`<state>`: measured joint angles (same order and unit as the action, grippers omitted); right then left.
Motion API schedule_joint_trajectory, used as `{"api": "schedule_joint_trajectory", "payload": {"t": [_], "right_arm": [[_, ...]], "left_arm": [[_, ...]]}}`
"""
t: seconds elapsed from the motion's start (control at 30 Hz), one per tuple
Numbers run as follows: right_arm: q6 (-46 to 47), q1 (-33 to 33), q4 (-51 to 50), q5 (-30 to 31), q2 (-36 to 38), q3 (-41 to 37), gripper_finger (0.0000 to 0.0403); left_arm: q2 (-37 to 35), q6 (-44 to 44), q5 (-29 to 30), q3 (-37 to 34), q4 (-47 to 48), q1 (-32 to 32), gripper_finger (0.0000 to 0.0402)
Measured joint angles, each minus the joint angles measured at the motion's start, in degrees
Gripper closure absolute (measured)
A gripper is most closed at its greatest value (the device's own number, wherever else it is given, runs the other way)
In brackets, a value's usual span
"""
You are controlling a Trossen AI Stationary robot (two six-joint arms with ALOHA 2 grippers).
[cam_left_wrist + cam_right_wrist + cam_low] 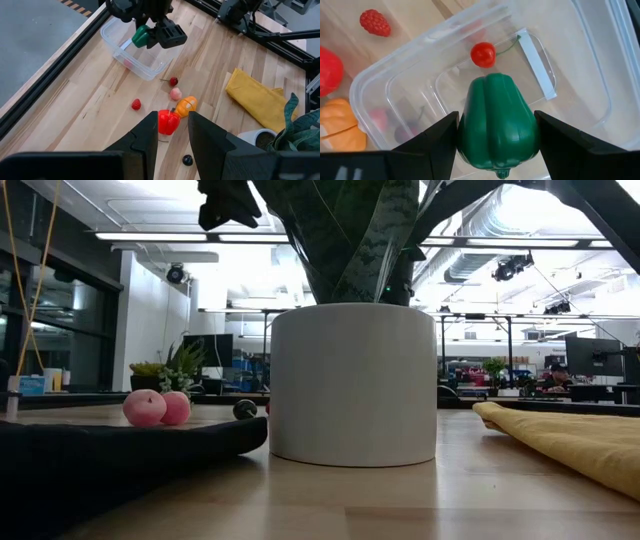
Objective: Pick and placing Produce into tupperware
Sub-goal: Put the bell pepper into the transparent container, then put the top left apricot into the transparent container
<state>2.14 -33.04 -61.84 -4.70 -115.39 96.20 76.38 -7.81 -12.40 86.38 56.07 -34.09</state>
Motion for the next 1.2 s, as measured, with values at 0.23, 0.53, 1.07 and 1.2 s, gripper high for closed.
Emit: {"api": "schedule_joint_trajectory", "payload": {"t": [0.23,0.53,1.07,1.2], "right_arm": [[-1.1,0.0,0.0,0.0,0.0,0.0,0.0153],[-1.1,0.0,0.1,0.0,0.0,0.0,0.0151],[-1.1,0.0,1.5,0.0,0.0,0.0,0.0151],[-1.1,-0.3,1.0,0.0,0.0,0.0,0.0151]], "left_arm": [[0.0,0.0,0.0,0.0,0.0,0.0,0.0307],[0.0,0.0,0.0,0.0,0.0,0.0,0.0307],[0.0,0.0,0.0,0.0,0.0,0.0,0.0307],[0.0,0.0,0.0,0.0,0.4,0.0,0.0307]]}}
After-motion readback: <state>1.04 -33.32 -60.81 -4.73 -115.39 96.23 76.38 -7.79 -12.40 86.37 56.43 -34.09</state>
